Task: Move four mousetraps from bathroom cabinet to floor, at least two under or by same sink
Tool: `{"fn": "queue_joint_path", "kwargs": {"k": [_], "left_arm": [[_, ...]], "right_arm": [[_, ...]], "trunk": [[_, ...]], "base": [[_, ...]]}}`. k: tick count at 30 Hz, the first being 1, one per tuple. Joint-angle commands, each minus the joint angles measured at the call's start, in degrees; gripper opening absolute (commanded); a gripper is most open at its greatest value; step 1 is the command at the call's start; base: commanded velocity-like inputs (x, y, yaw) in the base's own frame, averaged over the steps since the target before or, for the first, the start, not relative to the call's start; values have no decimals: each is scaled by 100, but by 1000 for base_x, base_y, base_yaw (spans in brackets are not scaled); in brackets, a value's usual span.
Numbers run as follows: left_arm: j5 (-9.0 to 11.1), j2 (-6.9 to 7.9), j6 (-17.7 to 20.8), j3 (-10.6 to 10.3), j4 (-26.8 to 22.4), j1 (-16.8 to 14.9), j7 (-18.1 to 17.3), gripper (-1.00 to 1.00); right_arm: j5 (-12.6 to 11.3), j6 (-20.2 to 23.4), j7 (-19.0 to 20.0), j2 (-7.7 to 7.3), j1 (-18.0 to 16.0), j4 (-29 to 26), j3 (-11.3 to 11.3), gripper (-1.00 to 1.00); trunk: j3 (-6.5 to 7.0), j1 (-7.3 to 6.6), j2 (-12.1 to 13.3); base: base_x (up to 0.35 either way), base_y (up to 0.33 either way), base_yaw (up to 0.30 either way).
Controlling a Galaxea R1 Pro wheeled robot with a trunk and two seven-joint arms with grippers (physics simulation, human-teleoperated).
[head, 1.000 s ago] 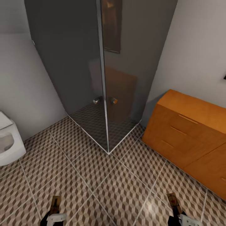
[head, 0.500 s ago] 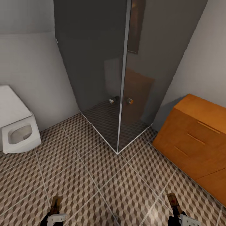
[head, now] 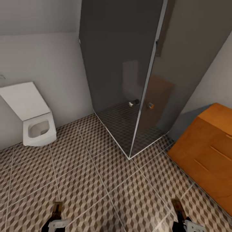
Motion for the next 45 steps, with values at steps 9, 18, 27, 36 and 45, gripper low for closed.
{"fn": "queue_joint_path", "kwargs": {"k": [9,18,27,36,45], "left_arm": [[-23,-4,-24,-47,18,-9,66,-100],[-23,-4,-24,-47,19,-9,66,-100],[-23,-3,-24,-47,18,-9,65,-100],[-23,-4,-24,-47,18,-9,65,-100],[-23,-4,-24,-47,17,-9,64,-100]], "right_arm": [[-17,-18,-55,-7,-3,-7,49,-100],[-17,-18,-55,-7,-3,-1,49,-100],[-17,-18,-55,-7,-3,1,49,-100],[-17,-18,-55,-7,-3,3,49,-100],[-17,-18,-55,-7,-3,5,49,-100]], "trunk": [[-9,3,-10],[-9,3,-10],[-9,3,-10],[-9,3,-10],[-9,3,-10]], "base": [[0,0,277],[0,0,277],[0,0,277],[0,0,277],[0,0,277]]}}
